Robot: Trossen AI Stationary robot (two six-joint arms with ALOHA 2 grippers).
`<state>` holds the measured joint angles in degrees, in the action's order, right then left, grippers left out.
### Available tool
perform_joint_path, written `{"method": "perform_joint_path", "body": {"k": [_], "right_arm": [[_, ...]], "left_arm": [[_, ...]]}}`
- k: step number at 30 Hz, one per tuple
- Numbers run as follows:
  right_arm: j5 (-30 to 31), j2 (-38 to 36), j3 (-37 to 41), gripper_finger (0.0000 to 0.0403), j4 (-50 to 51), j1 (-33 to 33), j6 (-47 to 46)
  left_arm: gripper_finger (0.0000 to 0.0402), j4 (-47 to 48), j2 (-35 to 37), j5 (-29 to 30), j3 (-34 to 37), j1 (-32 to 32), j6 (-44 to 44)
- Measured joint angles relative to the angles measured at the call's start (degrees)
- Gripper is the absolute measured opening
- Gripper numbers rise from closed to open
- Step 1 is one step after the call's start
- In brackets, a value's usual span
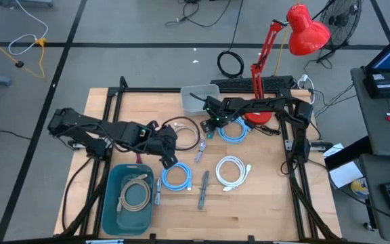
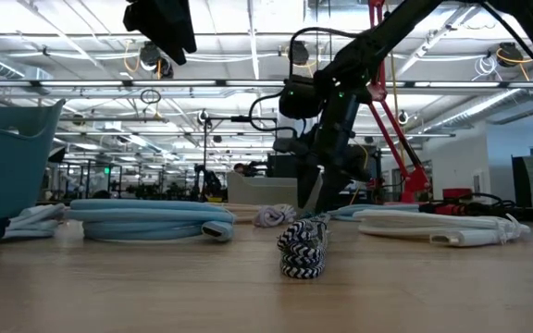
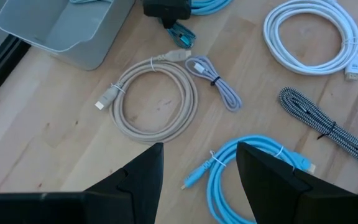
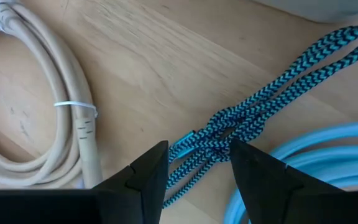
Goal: Pick & Place USB Port
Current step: Put the black blue charger cable into the gray bin
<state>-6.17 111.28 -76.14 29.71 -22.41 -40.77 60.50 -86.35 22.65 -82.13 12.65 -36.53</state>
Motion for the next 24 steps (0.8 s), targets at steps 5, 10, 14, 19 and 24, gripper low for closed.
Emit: {"method": "perform_joint_path", "body": {"k": [5,10,14,19,24], "right_arm": [[0.0,0.0,0.0,0.0169,0.1,0.0,0.1],[0.1,0.1,0.0,0.0169,0.5,0.0,0.3],[0.4,0.1,0.1,0.0166,0.5,0.1,0.3],[1.6,0.1,0.1,0.0134,0.5,0.1,0.3],[1.7,0.2,0.1,0.0074,0.4,0.1,0.7]], "left_arm": [[0.0207,0.4,0.0,0.4,0.0,0.5,-0.7],[0.0207,1.0,0.0,0.9,0.0,0.6,-1.4],[0.0207,0.9,0.0,1.2,0.0,0.6,-1.6],[0.0207,0.9,0.0,1.4,0.0,0.6,-1.8],[0.0207,0.9,0.0,1.4,0.0,0.6,-1.9]]}}
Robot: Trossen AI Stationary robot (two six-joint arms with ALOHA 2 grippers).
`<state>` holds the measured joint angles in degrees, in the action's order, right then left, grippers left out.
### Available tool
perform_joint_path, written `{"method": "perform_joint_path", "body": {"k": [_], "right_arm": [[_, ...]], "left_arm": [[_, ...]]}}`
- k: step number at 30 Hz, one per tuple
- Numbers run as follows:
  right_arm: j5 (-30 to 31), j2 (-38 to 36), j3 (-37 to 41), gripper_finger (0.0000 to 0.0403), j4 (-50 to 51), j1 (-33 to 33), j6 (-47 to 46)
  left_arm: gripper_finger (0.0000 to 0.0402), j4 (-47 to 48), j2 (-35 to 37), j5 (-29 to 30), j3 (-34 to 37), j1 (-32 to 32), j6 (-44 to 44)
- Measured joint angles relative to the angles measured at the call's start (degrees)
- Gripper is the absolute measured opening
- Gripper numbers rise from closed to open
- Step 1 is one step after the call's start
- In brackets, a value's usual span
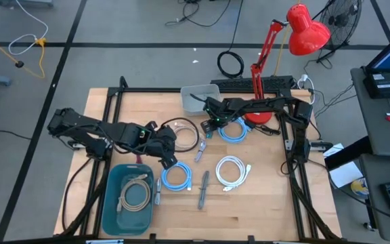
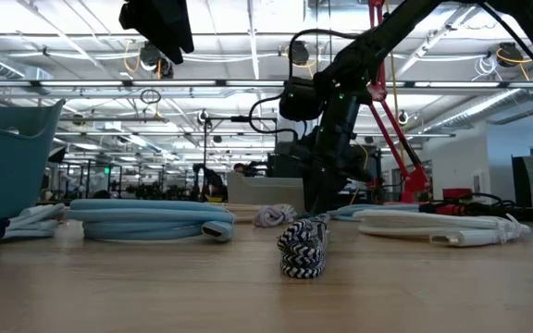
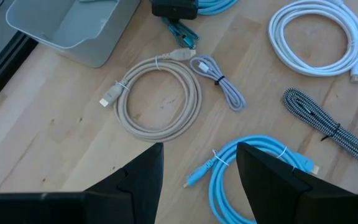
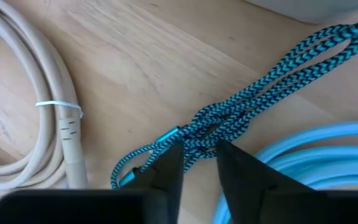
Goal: Pick & Place USB Port
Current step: Put the black blue charger cable into the gray bin
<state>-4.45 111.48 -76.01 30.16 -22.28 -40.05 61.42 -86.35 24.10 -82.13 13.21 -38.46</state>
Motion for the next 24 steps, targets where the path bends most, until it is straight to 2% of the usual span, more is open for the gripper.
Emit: {"method": "perform_joint_path", "body": {"k": [6,10,17,24], "right_arm": [[0.0,0.0,0.0,0.0005,-0.2,0.0,0.2],[-3.2,0.0,0.0,0.0017,-0.4,0.0,1.6],[-15.9,-0.9,0.1,0.004,1.5,1.3,13.3],[-18.5,-4.2,0.2,0.0052,3.7,3.6,25.9]], "left_arm": [[0.0207,0.0,0.0,0.0,0.0,0.0,0.0],[0.0207,0.0,0.0,0.0,0.0,0.0,0.4],[0.0207,0.0,0.0,0.0,0.0,0.0,0.4],[0.0207,0.5,0.0,0.0,0.0,0.0,0.9]]}}
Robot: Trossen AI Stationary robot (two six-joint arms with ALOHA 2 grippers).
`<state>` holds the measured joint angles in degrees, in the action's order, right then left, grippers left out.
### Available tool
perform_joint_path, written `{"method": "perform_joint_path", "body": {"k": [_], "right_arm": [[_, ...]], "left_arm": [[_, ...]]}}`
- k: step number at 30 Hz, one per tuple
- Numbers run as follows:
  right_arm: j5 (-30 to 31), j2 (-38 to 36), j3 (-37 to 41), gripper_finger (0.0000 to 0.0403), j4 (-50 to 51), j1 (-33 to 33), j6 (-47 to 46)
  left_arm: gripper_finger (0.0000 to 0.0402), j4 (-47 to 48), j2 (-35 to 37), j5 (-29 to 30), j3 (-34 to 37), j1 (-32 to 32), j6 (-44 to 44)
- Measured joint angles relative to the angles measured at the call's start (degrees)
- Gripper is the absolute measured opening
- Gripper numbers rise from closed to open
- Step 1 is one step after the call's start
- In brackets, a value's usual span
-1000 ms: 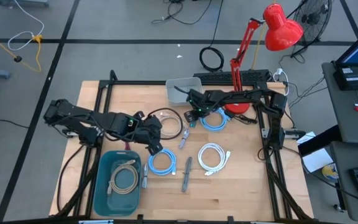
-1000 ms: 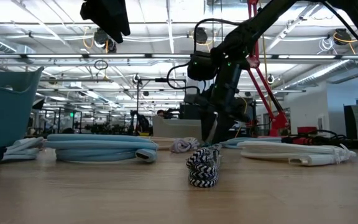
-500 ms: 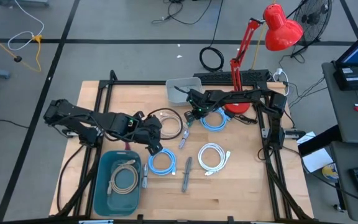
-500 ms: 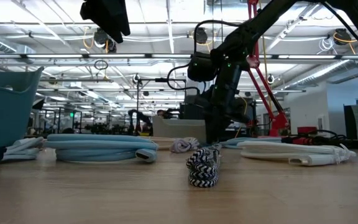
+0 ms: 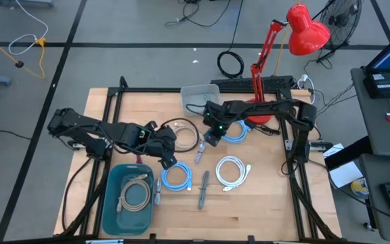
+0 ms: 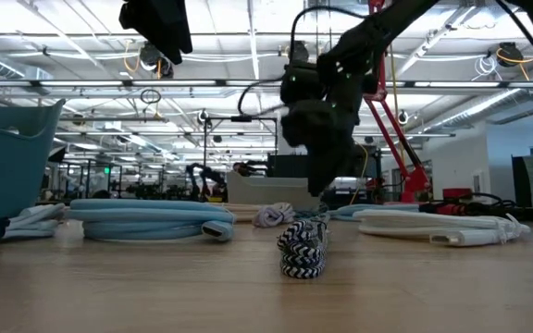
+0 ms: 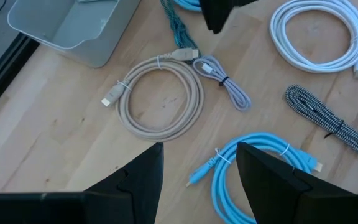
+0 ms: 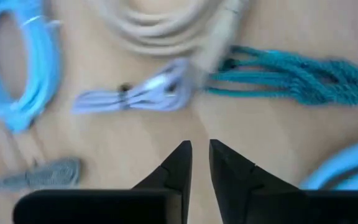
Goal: Pick & Place USB Port
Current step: Put the black blue charger cable into the gray bin
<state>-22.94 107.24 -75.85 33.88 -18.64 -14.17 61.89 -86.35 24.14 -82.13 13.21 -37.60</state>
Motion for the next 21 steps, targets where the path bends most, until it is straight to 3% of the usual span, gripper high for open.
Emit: {"method": "perform_joint_path", "body": {"k": [5,8,12,17,21], "right_arm": [[9.3,-3.7,0.0,0.0056,-0.9,2.3,19.4],[21.0,-4.2,-0.1,0.0072,-1.3,3.6,28.1],[36.9,-2.6,-0.1,0.0119,-1.4,4.4,31.3],[37.6,-2.2,-0.1,0.018,-0.4,4.1,25.8],[39.3,-2.9,0.0,0.02,-1.4,4.5,23.4]], "left_arm": [[0.0207,0.1,0.0,0.0,0.0,0.0,0.8],[0.0207,0.1,0.0,0.0,0.0,-0.1,1.3],[0.0207,0.1,0.0,0.2,0.0,-0.1,1.5],[0.0207,0.7,0.0,0.4,0.0,-0.1,1.3],[0.0207,1.5,0.0,0.6,0.0,0.0,0.2]]}}
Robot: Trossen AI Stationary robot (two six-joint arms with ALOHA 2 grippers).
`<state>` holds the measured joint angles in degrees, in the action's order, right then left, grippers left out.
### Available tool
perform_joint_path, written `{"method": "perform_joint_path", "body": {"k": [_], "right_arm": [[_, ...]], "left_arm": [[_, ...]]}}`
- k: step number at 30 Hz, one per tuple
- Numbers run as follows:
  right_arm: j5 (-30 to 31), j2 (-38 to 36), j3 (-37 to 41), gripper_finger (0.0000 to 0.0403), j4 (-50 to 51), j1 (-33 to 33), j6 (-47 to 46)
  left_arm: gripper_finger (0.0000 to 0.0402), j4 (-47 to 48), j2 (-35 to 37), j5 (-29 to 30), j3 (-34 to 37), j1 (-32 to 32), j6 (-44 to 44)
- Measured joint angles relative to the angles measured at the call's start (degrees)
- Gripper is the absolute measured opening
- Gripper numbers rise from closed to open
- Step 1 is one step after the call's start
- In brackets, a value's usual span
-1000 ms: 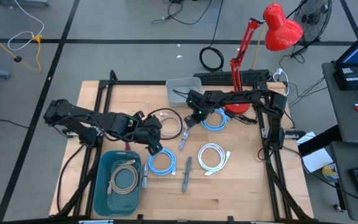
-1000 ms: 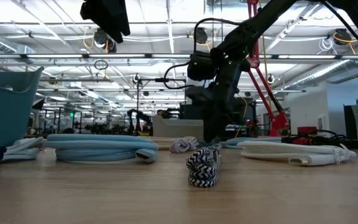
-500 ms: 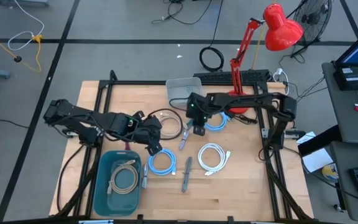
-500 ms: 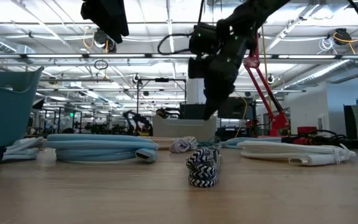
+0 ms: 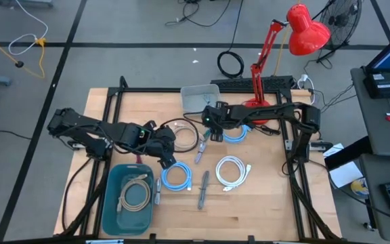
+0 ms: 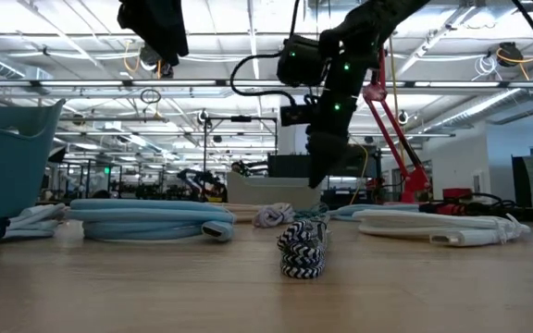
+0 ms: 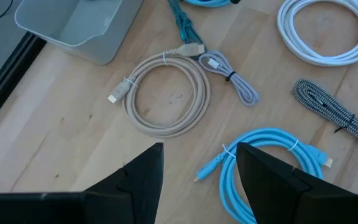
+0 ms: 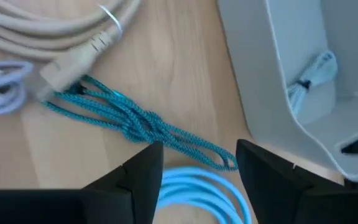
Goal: Pick & Place USB Port
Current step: Put the black blue charger cable into the gray bin
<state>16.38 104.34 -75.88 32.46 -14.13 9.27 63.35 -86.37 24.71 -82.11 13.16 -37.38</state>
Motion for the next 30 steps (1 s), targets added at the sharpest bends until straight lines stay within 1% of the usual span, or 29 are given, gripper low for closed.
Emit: {"method": "perform_joint_path", "body": {"k": [2,4,6,8,13,17,20,24,30], "right_arm": [[-0.7,-0.8,-0.1,0.02,-1.5,0.0,0.6],[-3.9,-1.1,-0.2,0.0197,-1.8,0.0,2.0],[-7.9,-0.8,-0.1,0.0193,-0.4,0.1,2.8],[-10.7,-0.7,0.0,0.0189,1.0,0.7,4.3],[-10.0,0.6,0.0,0.0186,4.1,3.6,13.2],[-8.2,1.4,-0.1,0.0185,2.8,4.9,18.5],[-5.8,2.6,-0.1,0.0185,1.3,5.2,19.4],[-5.8,3.9,-0.1,0.0185,-1.4,4.8,18.9],[-5.7,6.8,-0.1,0.0185,-1.9,3.6,18.6]], "left_arm": [[0.0207,0.1,0.0,0.3,0.0,0.1,-0.2],[0.0207,0.0,0.0,0.4,0.0,0.1,-0.3],[0.0207,0.0,0.0,0.4,0.0,0.1,-0.6],[0.0207,0.0,0.0,0.5,0.0,0.1,-0.7],[0.0207,-0.1,0.0,0.6,0.0,0.1,-0.8],[0.0207,-0.3,0.0,0.8,0.0,0.1,-0.8],[0.0207,-0.5,0.0,0.9,0.0,-0.1,-0.8],[0.0207,-0.5,0.0,0.9,0.0,-0.1,-0.9],[0.0207,-0.3,0.0,0.8,0.0,-0.1,-1.3]]}}
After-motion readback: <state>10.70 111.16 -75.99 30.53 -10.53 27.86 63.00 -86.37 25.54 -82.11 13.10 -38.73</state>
